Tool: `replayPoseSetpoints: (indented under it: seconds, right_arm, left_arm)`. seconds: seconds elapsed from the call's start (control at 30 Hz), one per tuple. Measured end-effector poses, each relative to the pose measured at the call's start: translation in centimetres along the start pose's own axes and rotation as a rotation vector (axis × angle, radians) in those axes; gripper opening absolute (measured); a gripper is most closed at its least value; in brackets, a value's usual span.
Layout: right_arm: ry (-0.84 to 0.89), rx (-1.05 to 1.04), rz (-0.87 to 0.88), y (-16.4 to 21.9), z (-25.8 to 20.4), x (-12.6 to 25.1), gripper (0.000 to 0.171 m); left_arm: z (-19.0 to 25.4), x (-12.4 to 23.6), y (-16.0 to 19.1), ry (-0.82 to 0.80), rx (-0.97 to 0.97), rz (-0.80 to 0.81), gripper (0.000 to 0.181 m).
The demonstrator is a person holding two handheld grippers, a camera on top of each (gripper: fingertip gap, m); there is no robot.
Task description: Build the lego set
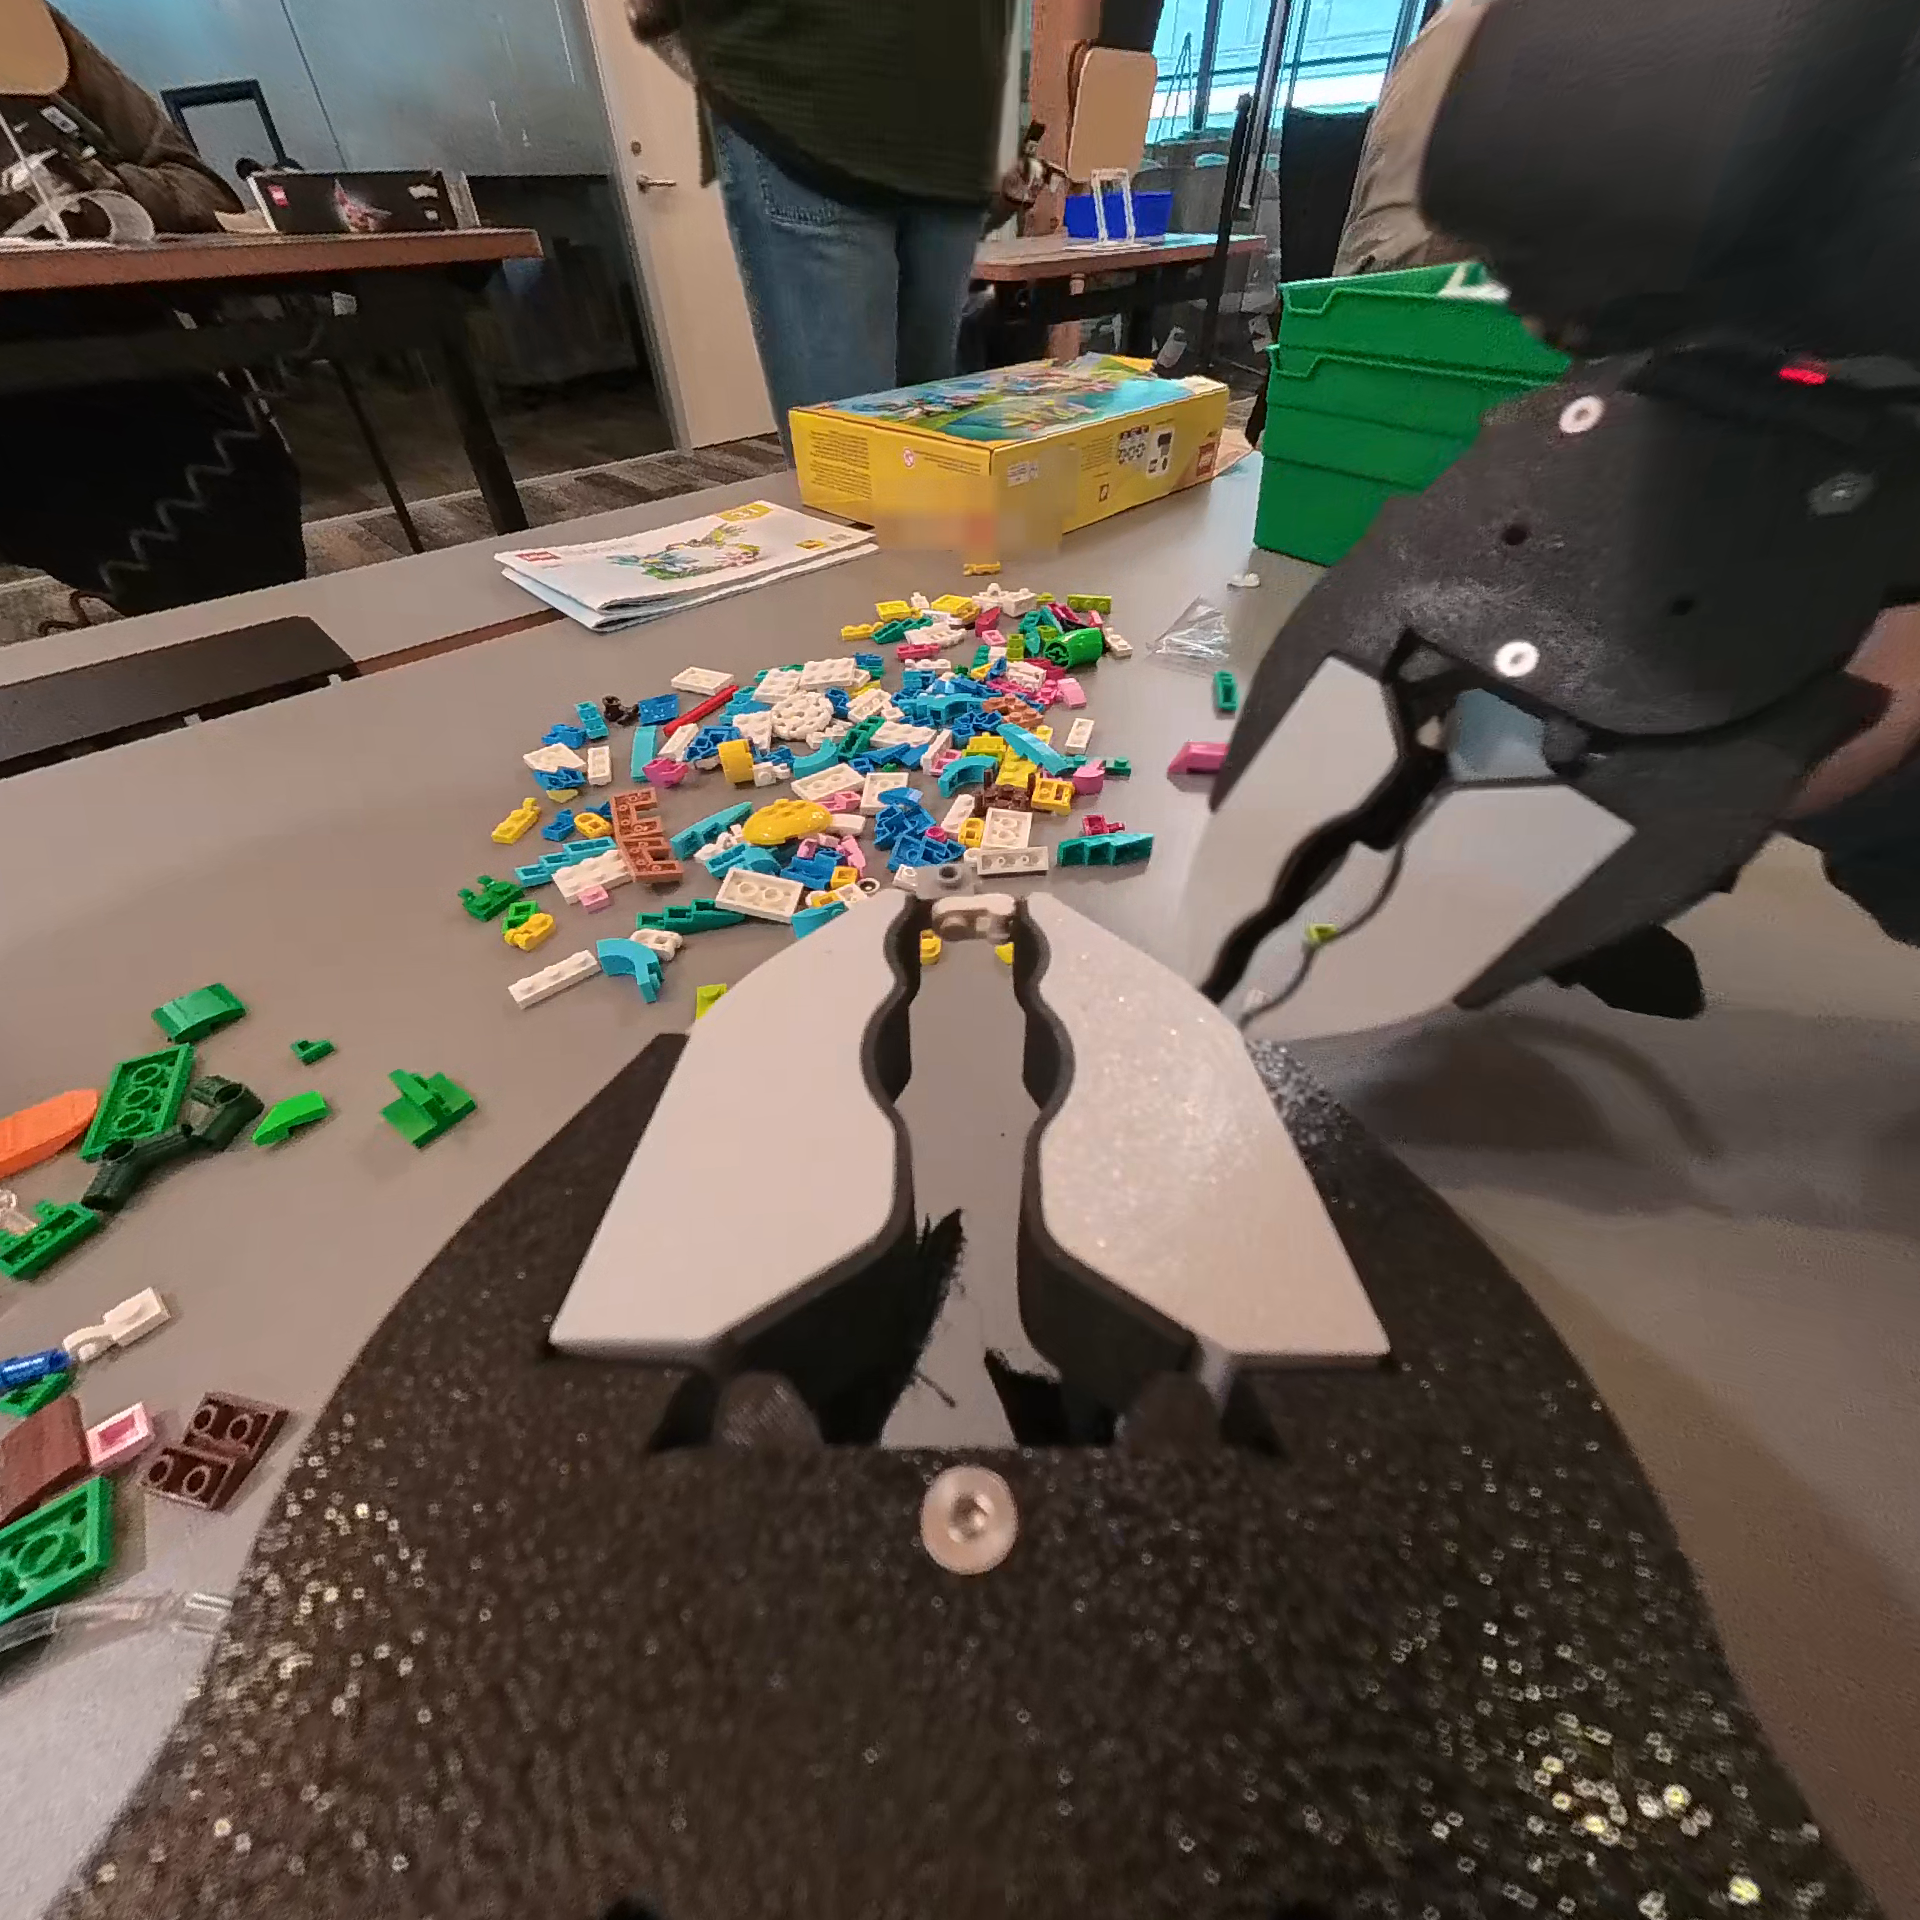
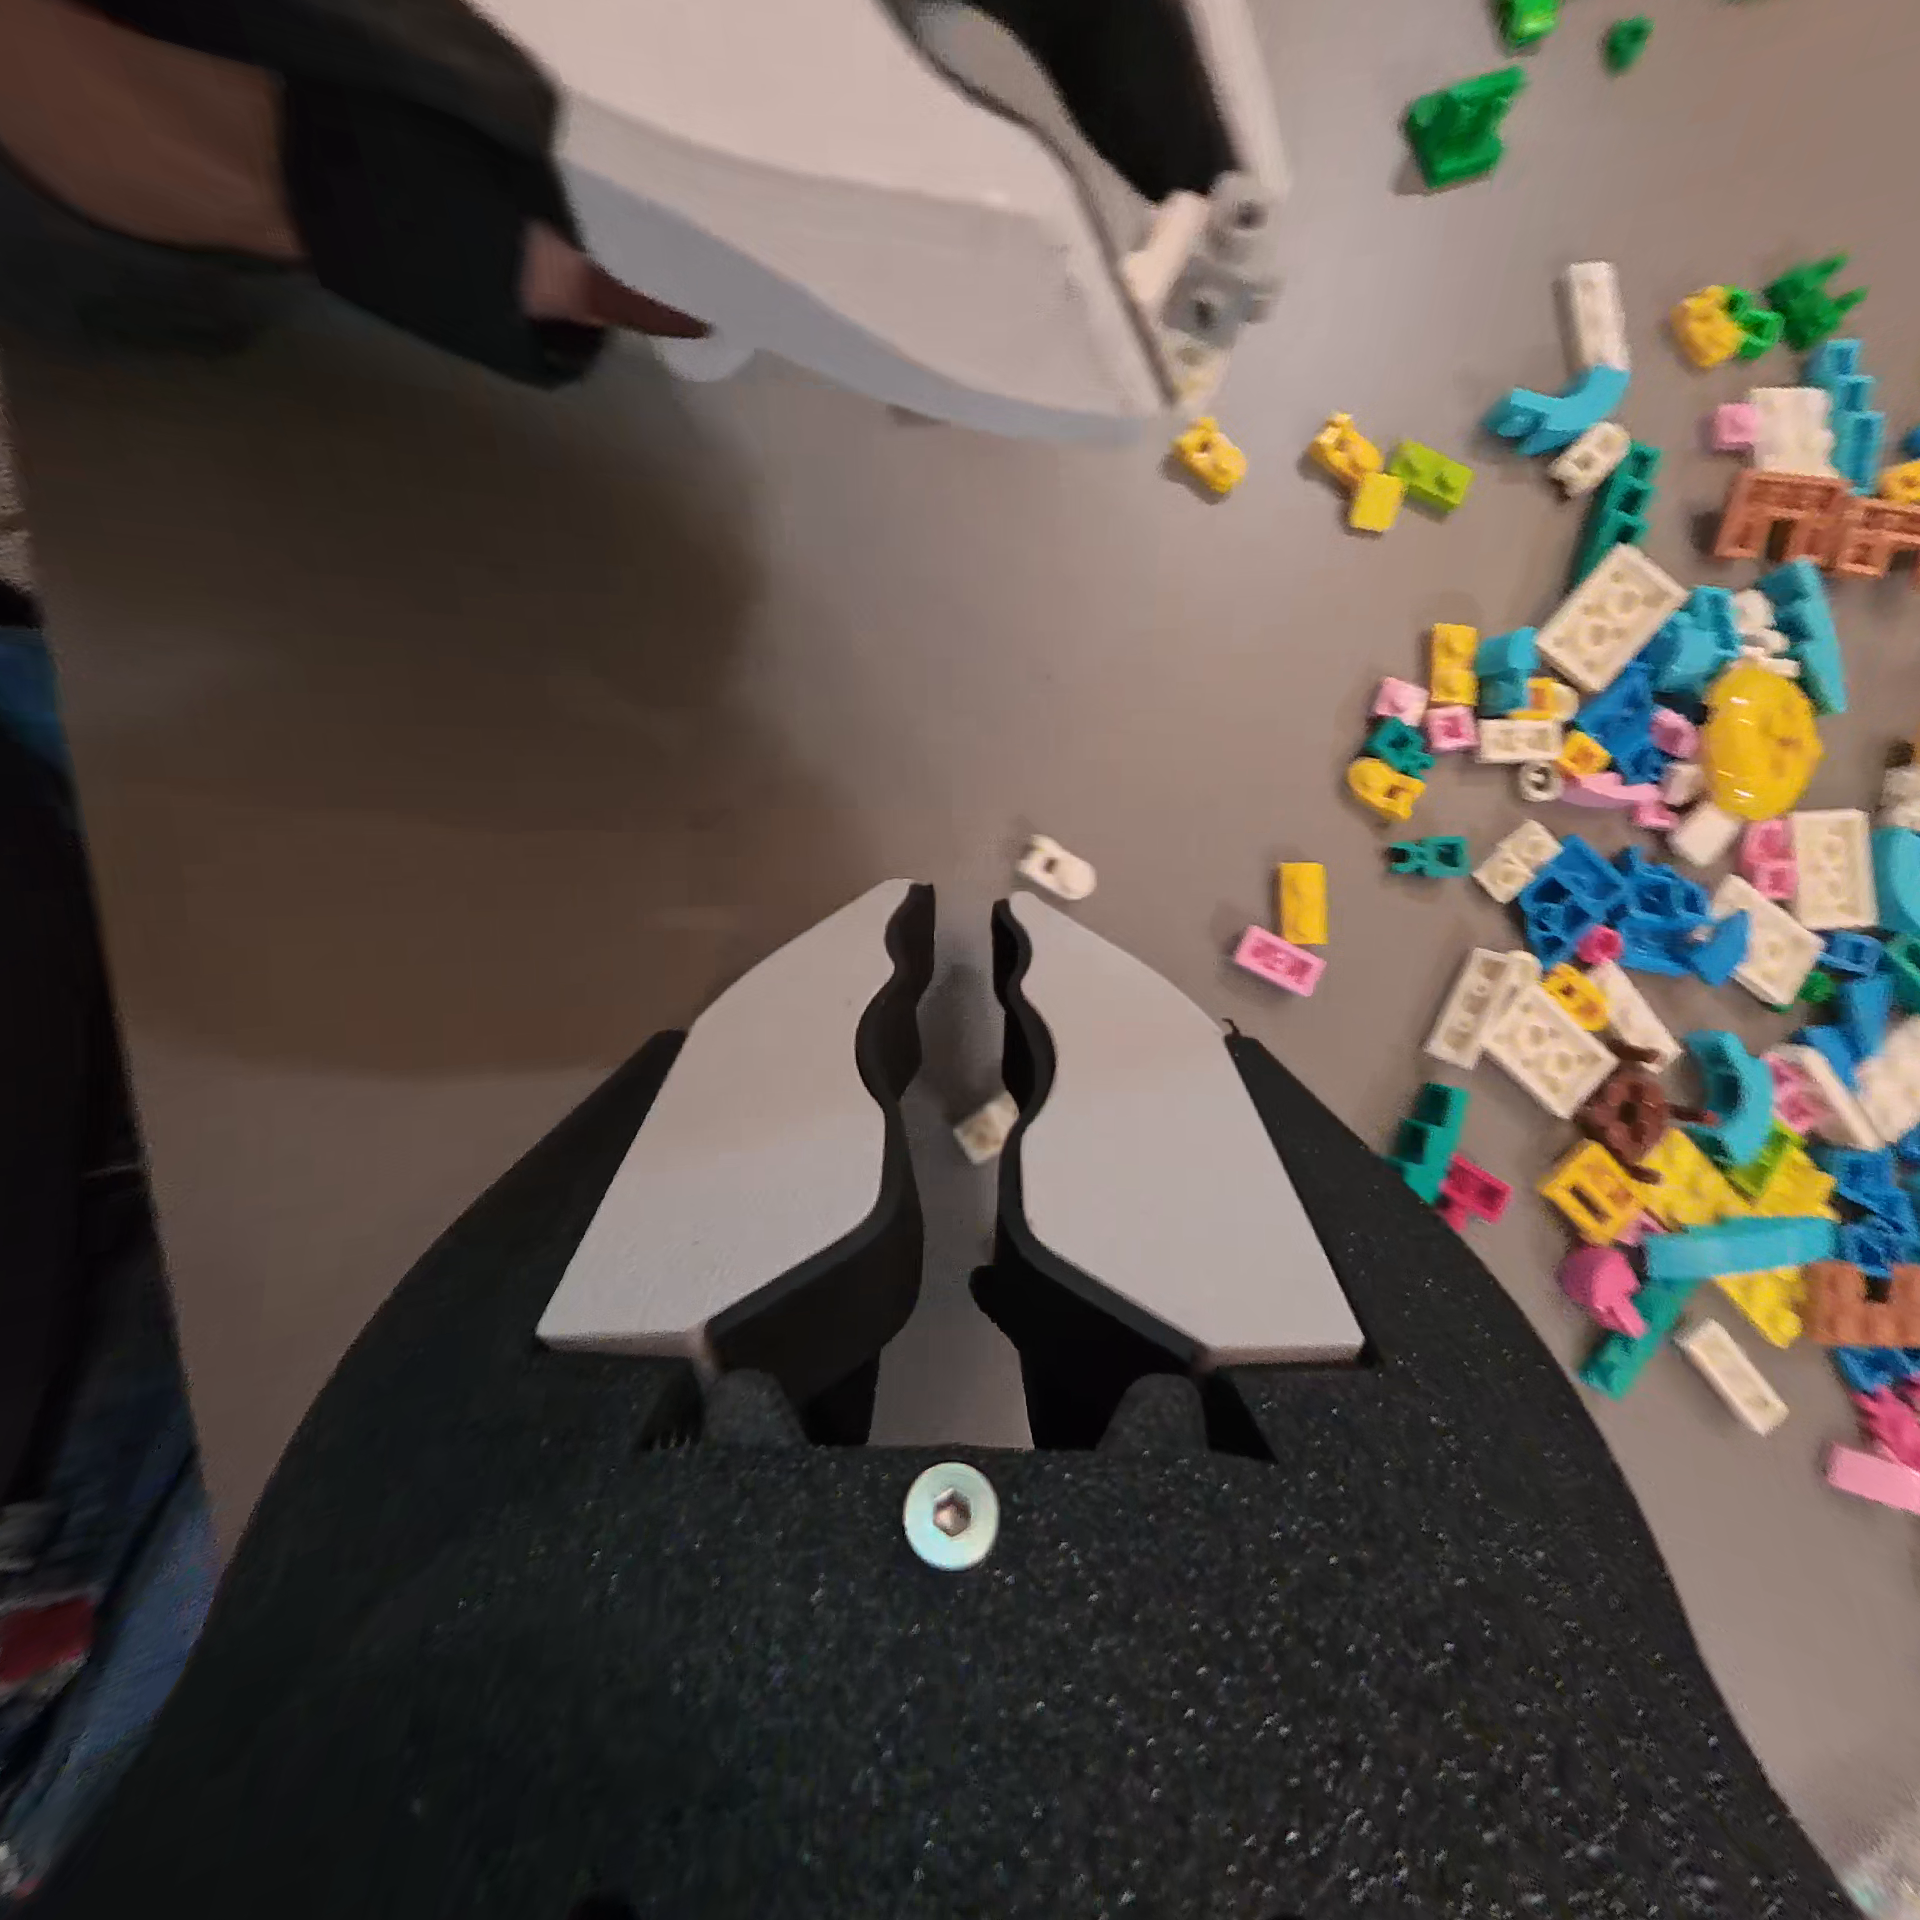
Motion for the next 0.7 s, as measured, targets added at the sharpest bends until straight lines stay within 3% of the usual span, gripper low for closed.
replayPoseSetpoints:
  seconds: [0.03, 0.17, 0.53, 0.7]
  right_arm:
    - [-0.013, 0.008, -0.017, 0.1, -0.4, -0.1, 0.01]
    - [0.061, 0.017, -0.074, 0.3, -0.1, -0.5, 0.011]
    - [-0.026, 0.032, -0.01, -1.0, 0.7, -1.6, 0.023]
    - [0.048, 0.041, 0.013, -1.3, 0.5, -1.4, 0.02]
  left_arm:
    - [0.0, 0.0, 0.0, 0.0, 0.0, 0.0, 0.016]
    - [0.0, 0.0, 0.0, 0.002, -0.003, 0.0, 0.016]
    - [0.0, 0.0, 0.0, 0.007, -0.002, 0.001, 0.016]
    - [0.0, 0.1, 0.0, 0.007, 0.005, 0.007, 0.016]
Point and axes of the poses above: each gripper's, where its closed fingertips meet, x back along the fingers, y out of its underside, z = x × y across the jaws, the point moved 7 cm from there along x, back along the fingers, and after that the axes turned 12 degrees about -x, right-handed, at the moved point
